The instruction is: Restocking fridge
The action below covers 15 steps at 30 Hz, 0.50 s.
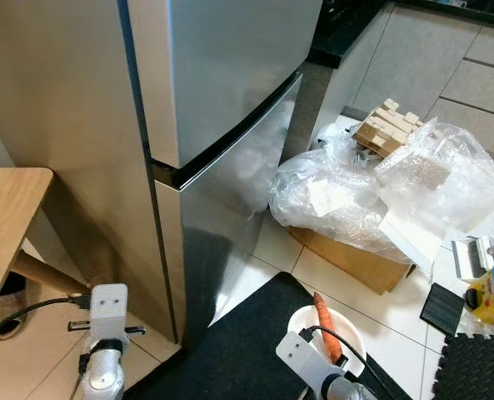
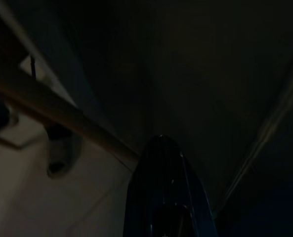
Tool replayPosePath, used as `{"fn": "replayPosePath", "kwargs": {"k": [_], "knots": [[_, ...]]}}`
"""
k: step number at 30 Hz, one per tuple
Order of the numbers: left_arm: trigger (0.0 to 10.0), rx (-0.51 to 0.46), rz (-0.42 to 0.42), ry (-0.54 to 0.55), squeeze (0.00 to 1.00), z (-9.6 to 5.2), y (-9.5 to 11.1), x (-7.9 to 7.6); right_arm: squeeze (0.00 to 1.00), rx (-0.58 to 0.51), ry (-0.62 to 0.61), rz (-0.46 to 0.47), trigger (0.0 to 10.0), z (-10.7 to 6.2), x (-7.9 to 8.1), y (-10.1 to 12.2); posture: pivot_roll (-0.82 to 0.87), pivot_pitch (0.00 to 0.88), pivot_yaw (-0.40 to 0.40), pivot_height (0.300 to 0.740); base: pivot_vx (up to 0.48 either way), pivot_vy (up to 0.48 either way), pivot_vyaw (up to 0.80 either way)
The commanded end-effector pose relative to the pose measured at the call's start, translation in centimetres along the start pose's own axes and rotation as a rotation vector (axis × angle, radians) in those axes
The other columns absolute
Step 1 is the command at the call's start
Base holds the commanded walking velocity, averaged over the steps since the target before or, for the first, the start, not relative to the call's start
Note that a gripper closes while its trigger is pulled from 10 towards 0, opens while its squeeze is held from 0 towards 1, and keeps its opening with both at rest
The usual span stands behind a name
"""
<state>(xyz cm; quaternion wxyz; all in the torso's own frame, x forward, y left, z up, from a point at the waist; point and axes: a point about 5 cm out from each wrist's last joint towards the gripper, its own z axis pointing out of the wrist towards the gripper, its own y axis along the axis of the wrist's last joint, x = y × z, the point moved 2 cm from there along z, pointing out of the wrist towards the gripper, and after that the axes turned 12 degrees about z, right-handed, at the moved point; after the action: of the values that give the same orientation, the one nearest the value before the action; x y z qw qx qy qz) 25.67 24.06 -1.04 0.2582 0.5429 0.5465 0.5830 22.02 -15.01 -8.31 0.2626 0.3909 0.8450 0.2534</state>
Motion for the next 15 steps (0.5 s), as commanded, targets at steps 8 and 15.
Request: {"fn": "replayPosePath", "kwargs": {"k": [8,15], "knots": [[10.0,-0.117,-0.031,-0.030,0.00,1.4,2.8,0.1,0.00,0.001,-0.004,-0.017,10.0,-0.2,-0.5,-0.3,-0.07,0.067,-0.073,0.740,0.000,0.000,0.00],[10.0,-0.204,0.013,-0.038,0.00,2.5,4.7,1.5,0.00,-0.001,-0.002,-0.025,10.0,-0.2,-0.5,-0.2,-0.07,0.068,-0.073,0.740,0.000,0.000,0.00]]}}
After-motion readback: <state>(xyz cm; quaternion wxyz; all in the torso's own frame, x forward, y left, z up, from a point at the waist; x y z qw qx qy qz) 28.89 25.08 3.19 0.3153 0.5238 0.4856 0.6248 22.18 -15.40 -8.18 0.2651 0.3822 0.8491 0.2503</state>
